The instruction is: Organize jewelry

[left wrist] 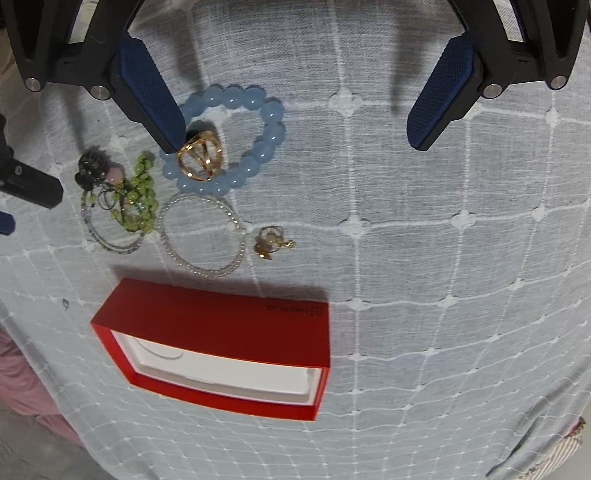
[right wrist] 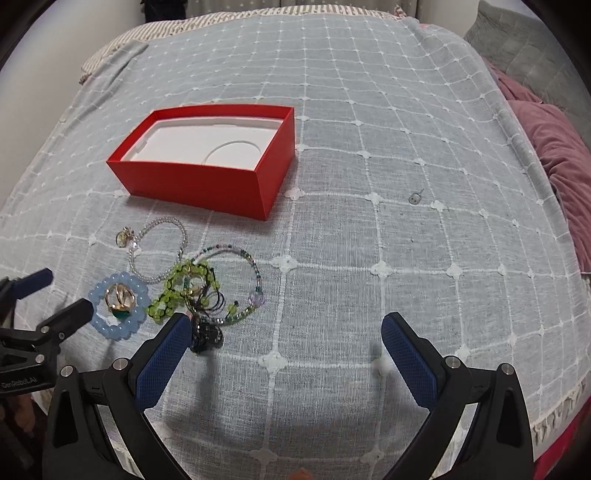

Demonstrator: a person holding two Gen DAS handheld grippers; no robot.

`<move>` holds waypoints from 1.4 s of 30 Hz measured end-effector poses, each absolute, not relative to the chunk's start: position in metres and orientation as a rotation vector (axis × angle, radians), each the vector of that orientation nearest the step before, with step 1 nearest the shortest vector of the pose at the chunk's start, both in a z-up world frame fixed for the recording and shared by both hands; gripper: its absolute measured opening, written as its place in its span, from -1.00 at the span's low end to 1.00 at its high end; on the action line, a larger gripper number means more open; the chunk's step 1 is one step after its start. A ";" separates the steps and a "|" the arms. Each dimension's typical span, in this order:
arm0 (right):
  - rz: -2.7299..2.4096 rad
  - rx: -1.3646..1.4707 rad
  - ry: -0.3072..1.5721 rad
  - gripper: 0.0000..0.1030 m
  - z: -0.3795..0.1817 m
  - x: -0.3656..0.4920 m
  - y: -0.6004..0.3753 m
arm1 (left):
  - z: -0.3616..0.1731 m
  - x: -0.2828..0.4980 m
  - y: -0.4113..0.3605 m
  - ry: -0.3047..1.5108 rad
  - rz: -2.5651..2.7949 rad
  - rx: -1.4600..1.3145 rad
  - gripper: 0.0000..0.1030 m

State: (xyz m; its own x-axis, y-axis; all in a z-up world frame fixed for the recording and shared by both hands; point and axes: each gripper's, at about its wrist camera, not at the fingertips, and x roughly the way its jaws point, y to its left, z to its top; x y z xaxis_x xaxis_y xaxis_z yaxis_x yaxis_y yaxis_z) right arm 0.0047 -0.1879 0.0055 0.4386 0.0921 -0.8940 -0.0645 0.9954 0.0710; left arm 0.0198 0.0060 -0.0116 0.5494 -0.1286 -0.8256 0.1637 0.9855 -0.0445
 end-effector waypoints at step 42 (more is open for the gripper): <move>0.204 0.179 1.032 -0.96 0.022 0.029 -0.219 | -0.039 0.069 -0.066 1.050 -0.373 0.177 0.15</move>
